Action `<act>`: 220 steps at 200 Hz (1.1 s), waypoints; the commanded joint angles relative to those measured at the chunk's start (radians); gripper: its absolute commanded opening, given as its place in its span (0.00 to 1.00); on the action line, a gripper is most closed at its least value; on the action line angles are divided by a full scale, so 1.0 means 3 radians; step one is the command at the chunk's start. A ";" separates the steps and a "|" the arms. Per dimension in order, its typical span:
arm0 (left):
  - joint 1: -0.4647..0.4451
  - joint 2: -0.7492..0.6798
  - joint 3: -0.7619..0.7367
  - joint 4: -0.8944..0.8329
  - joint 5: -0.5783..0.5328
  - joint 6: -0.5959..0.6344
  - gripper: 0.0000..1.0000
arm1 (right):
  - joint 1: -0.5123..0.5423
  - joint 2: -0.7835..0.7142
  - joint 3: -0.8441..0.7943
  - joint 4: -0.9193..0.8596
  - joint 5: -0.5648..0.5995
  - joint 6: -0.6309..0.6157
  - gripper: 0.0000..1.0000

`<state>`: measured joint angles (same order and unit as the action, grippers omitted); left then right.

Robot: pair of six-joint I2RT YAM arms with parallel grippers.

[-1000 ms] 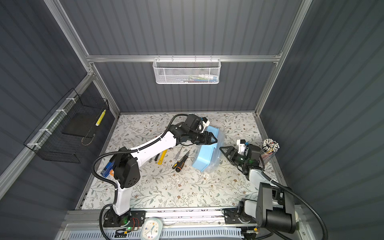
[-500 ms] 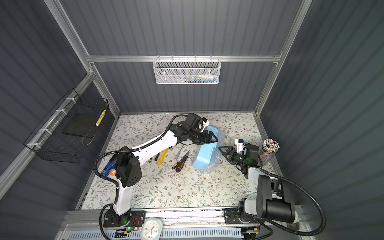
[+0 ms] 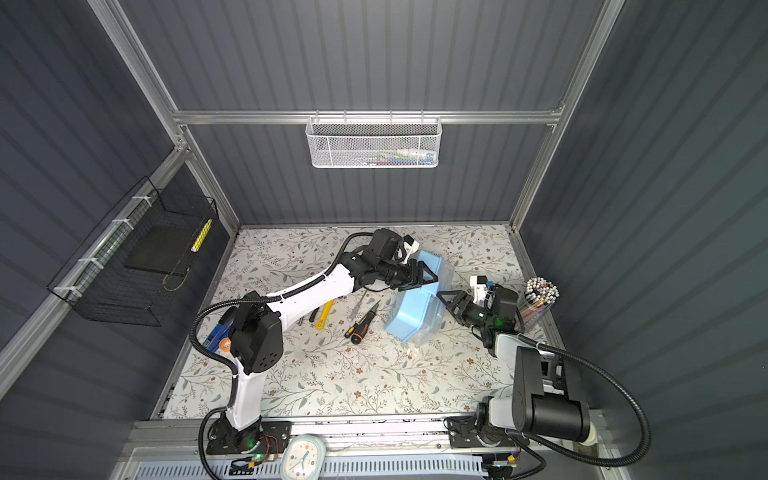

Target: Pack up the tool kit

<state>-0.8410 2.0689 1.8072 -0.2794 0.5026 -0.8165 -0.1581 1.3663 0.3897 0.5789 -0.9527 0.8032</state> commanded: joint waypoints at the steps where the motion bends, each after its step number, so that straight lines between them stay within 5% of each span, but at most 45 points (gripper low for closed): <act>1: -0.0038 -0.0074 -0.0186 0.0299 0.0214 -0.0151 0.62 | 0.0049 0.0049 0.0005 -0.0059 0.0006 -0.0023 0.68; 125: -0.0037 -0.0267 -0.0492 0.0945 0.0325 -0.0433 0.49 | 0.0048 0.0028 0.0019 -0.0266 0.0101 -0.0135 0.65; 188: -0.0037 -0.0283 -0.0507 0.0883 0.0294 -0.0389 0.51 | 0.0049 -0.0110 0.0096 -0.0580 0.0188 -0.0275 0.67; 220: 0.0006 -0.0306 -0.0381 0.0609 0.0202 -0.0233 0.61 | 0.0046 -0.0210 0.0150 -0.0746 0.0215 -0.0337 0.71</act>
<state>-0.8417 2.0266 1.6611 -0.0330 0.5537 -0.9237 -0.1524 1.3193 0.4156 0.4583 -0.9127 0.7475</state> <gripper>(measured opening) 0.587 0.698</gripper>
